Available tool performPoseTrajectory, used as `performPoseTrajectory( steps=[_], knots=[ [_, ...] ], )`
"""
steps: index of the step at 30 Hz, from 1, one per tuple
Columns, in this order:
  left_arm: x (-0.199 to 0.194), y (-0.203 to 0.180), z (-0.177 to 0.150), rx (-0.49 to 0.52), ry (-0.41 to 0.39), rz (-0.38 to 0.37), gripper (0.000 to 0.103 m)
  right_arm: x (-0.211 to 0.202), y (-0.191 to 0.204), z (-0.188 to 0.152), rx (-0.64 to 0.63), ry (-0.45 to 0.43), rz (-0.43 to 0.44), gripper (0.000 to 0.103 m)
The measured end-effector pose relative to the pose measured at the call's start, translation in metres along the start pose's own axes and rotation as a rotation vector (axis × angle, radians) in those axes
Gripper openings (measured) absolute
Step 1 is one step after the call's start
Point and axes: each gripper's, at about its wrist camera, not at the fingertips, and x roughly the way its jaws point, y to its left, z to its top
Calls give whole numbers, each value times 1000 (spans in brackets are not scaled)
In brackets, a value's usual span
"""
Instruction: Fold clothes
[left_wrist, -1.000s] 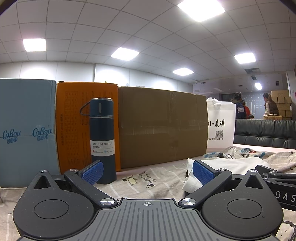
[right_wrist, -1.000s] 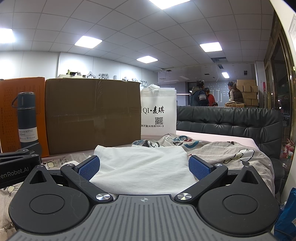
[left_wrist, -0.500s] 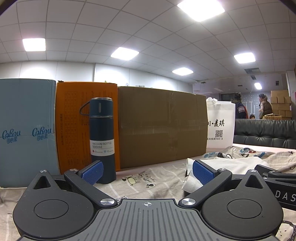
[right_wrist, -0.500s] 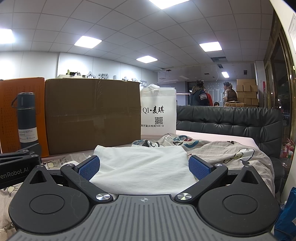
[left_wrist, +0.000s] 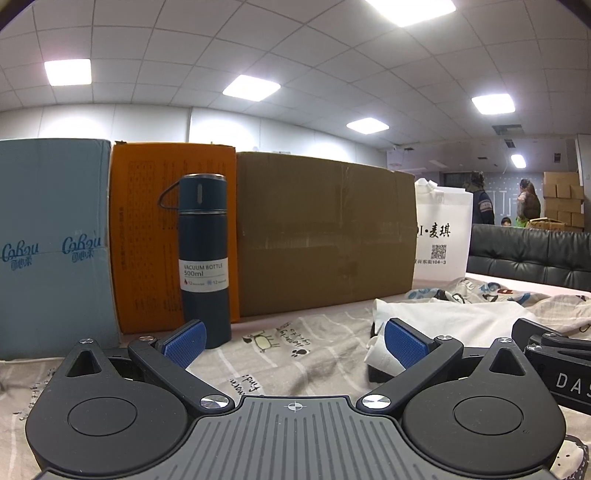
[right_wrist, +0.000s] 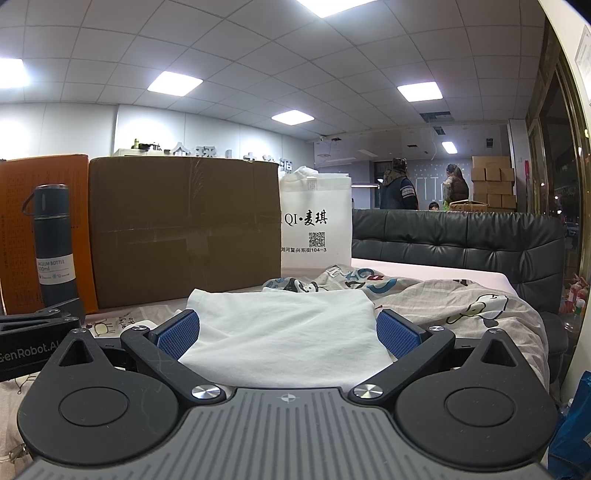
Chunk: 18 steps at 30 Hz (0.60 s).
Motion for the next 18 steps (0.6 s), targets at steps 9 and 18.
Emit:
performPoseTrajectory(
  steps=[9, 18],
  knots=[
    [0, -1, 0, 7, -2, -5, 103, 0, 0, 0, -4, -1, 0, 103],
    [0, -3, 0, 12, -3, -11, 103, -1, -2, -1, 9, 3, 1, 103]
  ],
)
